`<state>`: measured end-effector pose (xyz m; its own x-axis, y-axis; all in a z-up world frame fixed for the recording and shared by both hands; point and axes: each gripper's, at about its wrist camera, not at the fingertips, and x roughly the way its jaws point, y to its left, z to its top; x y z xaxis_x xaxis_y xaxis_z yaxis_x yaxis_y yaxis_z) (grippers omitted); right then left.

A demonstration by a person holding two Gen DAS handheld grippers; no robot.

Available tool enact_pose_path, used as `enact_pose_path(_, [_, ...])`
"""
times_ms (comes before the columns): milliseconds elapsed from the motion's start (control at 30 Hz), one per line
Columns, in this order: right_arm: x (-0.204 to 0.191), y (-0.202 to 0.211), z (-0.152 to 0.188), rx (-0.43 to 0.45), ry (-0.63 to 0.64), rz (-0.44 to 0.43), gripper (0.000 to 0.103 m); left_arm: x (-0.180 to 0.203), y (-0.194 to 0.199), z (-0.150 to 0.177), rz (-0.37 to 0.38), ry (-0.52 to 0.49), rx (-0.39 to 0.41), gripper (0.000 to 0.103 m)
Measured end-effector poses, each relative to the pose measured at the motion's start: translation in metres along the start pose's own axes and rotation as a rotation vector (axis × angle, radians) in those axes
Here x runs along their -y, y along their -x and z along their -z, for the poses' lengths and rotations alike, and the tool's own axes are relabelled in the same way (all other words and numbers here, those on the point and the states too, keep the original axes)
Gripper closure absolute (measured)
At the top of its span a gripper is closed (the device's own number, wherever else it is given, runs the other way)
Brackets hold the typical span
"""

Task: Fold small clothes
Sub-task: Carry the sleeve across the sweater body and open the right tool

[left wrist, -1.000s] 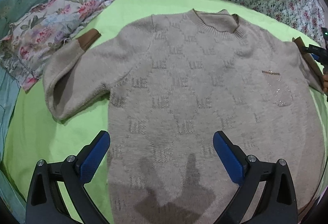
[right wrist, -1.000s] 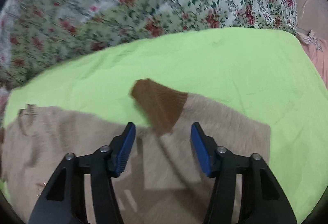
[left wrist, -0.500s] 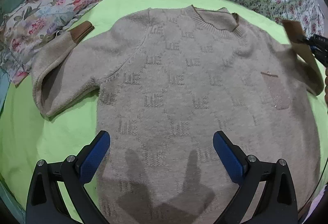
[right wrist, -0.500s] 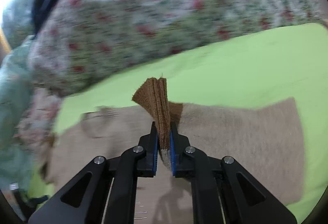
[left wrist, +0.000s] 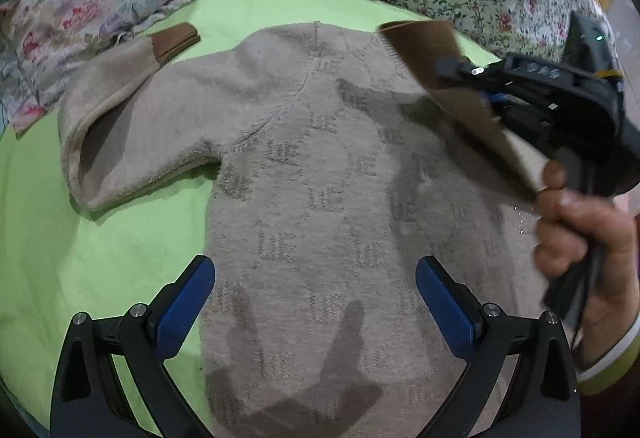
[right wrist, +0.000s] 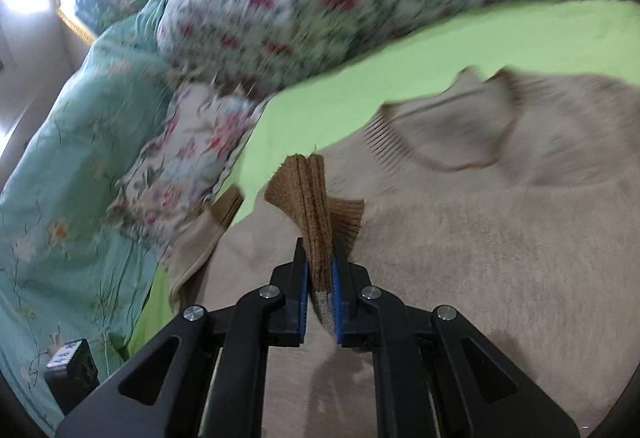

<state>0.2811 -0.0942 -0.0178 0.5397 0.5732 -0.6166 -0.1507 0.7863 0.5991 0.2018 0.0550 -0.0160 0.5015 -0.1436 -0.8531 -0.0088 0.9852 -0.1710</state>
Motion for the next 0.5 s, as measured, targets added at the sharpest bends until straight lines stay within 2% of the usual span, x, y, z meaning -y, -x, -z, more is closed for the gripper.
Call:
enact_pose_path(100, [-0.009, -0.022, 0.007, -0.046, 0.006, -0.024, 0.091, -0.007, -0.005, -0.007, 0.027, 0.032, 0.004, 0.002])
enact_pose_path(233, [-0.005, -0.031, 0.015, -0.102, -0.044, -0.036, 0.075, -0.012, -0.016, -0.023, 0.071, 0.095, 0.011, 0.002])
enact_pose_path(267, [-0.003, -0.025, 0.017, -0.098, -0.056, -0.046, 0.073, -0.013, -0.019, -0.028, 0.087, 0.103, 0.010, 0.002])
enact_pose_path(333, [0.003, -0.006, 0.020, -0.069, -0.066, -0.058, 0.059, -0.011, -0.029, -0.041, 0.132, 0.120, 0.020, 0.002])
enact_pose_path(500, [0.013, 0.051, 0.029, 0.017, -0.045, -0.019, 0.058, -0.001, -0.072, -0.073, 0.223, 0.150, -0.040, 0.002])
